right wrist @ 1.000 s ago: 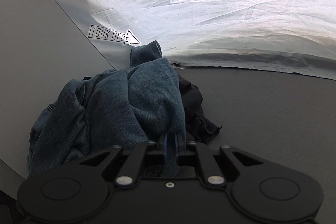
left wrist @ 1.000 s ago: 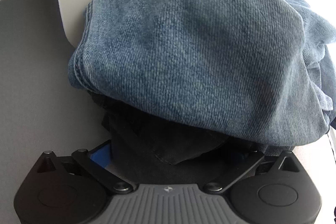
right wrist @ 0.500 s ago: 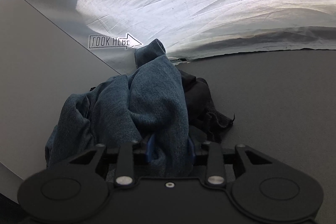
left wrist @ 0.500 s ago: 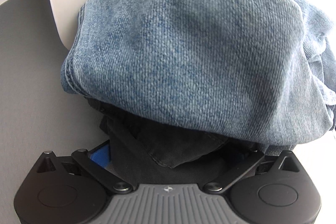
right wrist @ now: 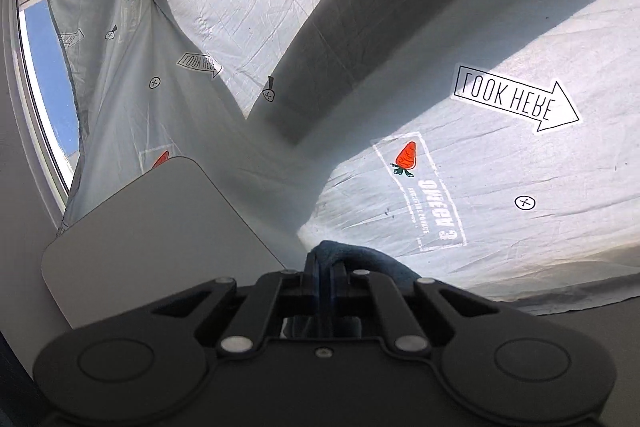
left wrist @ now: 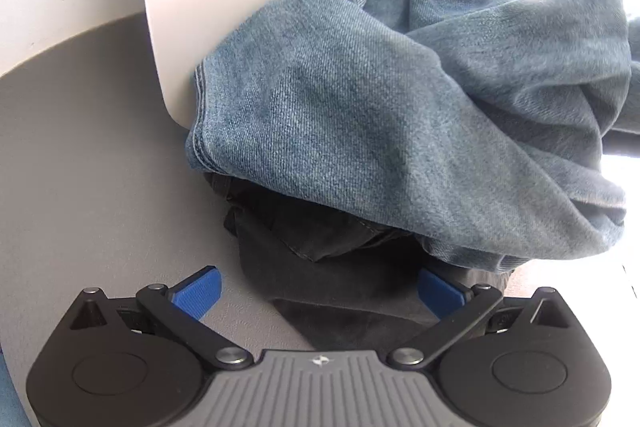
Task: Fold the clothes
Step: 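Lift the blue jeans out of the pile with the right gripper, then lower the jeans onto the table and open the right gripper, then grasp a jeans leg hem with the left gripper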
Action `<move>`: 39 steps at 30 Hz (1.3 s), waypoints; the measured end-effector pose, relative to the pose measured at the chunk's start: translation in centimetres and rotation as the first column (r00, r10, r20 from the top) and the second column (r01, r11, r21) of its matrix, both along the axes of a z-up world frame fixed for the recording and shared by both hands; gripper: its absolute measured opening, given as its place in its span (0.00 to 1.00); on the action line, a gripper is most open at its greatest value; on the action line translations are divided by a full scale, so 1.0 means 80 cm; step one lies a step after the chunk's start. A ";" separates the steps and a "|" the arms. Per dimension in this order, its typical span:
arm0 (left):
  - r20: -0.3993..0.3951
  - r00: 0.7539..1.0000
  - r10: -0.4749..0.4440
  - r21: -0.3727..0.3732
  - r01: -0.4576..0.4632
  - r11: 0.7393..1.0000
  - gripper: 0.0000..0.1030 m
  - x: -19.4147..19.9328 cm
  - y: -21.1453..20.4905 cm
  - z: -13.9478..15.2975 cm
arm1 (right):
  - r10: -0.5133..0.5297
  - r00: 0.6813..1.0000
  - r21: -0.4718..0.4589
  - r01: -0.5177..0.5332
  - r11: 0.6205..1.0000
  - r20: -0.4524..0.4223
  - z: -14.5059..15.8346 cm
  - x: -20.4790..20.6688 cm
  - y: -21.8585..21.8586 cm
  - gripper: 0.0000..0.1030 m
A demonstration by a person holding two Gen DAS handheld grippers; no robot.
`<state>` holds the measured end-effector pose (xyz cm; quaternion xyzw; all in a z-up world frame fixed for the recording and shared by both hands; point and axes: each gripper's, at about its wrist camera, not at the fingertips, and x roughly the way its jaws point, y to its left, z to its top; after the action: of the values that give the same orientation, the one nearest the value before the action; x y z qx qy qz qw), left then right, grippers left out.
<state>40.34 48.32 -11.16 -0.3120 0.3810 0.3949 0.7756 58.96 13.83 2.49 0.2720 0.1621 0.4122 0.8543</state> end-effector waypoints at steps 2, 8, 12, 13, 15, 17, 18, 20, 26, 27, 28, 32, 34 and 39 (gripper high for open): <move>0.017 1.000 -0.008 0.007 0.008 1.000 1.00 -0.010 -0.020 0.014 | -0.081 0.994 0.020 0.080 0.997 0.069 0.035 -0.023 -0.053 0.05; 0.053 0.997 -0.054 0.041 0.051 0.998 1.00 -0.071 -0.118 0.052 | -0.376 0.908 0.035 0.376 0.926 0.186 0.094 -0.089 -0.236 0.05; 0.074 0.993 -0.095 0.035 0.092 0.995 1.00 -0.095 -0.187 0.059 | -0.605 0.758 -0.071 0.636 0.769 0.243 0.088 -0.121 -0.367 0.05; 0.075 0.992 -0.106 0.029 0.105 0.994 1.00 -0.100 -0.205 0.058 | -0.644 0.718 -0.137 0.689 0.712 0.264 0.081 -0.122 -0.397 0.05; 0.074 0.988 -0.135 0.013 0.135 0.991 1.00 -0.111 -0.240 0.055 | -0.680 0.682 -0.310 0.730 0.610 0.269 0.054 -0.118 -0.444 0.08; 0.070 0.981 -0.178 -0.009 0.179 0.984 1.00 -0.114 -0.282 0.044 | -0.692 0.704 -0.612 0.621 0.490 0.161 -0.009 -0.094 -0.491 0.12; 0.066 0.978 -0.200 -0.017 0.201 0.979 1.00 -0.117 -0.303 0.032 | -0.702 0.706 -0.686 0.556 0.469 0.091 -0.043 -0.093 -0.507 0.12; 0.062 0.973 -0.220 -0.022 0.222 0.975 1.00 -0.128 -0.342 0.019 | -0.735 0.676 -0.774 0.435 0.461 -0.058 -0.119 -0.106 -0.539 0.15; 0.041 0.978 -0.203 -0.043 0.205 0.978 1.00 -0.143 -0.388 0.000 | -0.638 0.691 -0.745 0.218 0.631 -0.339 -0.224 -0.195 -0.541 0.41; 0.036 0.980 -0.196 -0.050 0.197 0.979 1.00 -0.140 -0.385 -0.004 | -0.609 0.710 -0.751 0.171 0.638 -0.355 -0.233 -0.204 -0.531 0.43; 0.030 0.981 -0.193 -0.051 0.194 0.980 1.00 -0.137 -0.384 -0.007 | -0.593 0.720 -0.753 0.150 0.640 -0.361 -0.239 -0.209 -0.529 0.45; 0.008 0.979 -0.205 -0.028 0.205 0.978 0.99 -0.118 -0.371 -0.011 | -0.584 0.739 -0.770 0.140 0.623 -0.338 -0.256 -0.186 -0.516 0.64; -0.002 0.977 -0.215 -0.011 0.215 0.976 0.99 -0.108 -0.360 -0.012 | -0.604 0.732 -0.780 0.163 0.605 -0.316 -0.262 -0.175 -0.508 0.67; -0.055 0.971 -0.233 0.041 0.236 0.971 0.98 -0.087 -0.326 -0.017 | -0.653 0.703 -0.798 0.207 0.566 -0.281 -0.277 -0.167 -0.482 0.87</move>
<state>33.38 22.26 -12.54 -0.2366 0.4251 0.3169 0.8142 45.63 -24.74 -19.68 0.0555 0.4711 -0.0154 0.8802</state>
